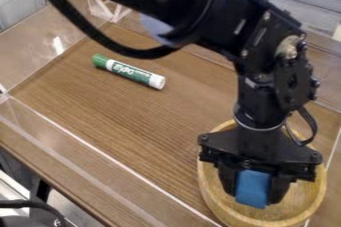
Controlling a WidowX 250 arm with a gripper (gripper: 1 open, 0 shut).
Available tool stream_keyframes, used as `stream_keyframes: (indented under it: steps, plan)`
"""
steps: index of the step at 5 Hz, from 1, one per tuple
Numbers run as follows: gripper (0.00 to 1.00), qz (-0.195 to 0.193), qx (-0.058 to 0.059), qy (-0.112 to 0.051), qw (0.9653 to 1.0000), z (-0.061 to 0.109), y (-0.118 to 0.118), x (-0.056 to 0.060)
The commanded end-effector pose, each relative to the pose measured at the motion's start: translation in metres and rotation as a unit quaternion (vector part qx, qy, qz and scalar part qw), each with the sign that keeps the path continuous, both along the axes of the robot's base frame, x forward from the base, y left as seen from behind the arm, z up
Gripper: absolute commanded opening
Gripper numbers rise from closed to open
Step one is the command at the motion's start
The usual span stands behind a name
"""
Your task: Put the blue block in the brown bowl
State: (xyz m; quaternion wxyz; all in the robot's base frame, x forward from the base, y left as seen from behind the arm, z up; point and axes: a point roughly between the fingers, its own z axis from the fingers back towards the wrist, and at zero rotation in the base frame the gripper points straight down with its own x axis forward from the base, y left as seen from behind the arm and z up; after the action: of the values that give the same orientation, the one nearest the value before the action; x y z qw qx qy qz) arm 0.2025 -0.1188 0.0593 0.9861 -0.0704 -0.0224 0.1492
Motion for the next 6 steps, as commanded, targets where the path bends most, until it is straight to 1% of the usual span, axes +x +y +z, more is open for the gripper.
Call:
stream_keyframes:
  steps: [1,6]
  plan:
    - [0.00,0.003,-0.014,-0.024,0.9996,0.0110,-0.0035,0.0133]
    - [0.00,-0.006,-0.015,-0.017,0.9997,0.0090,0.0034,0.0172]
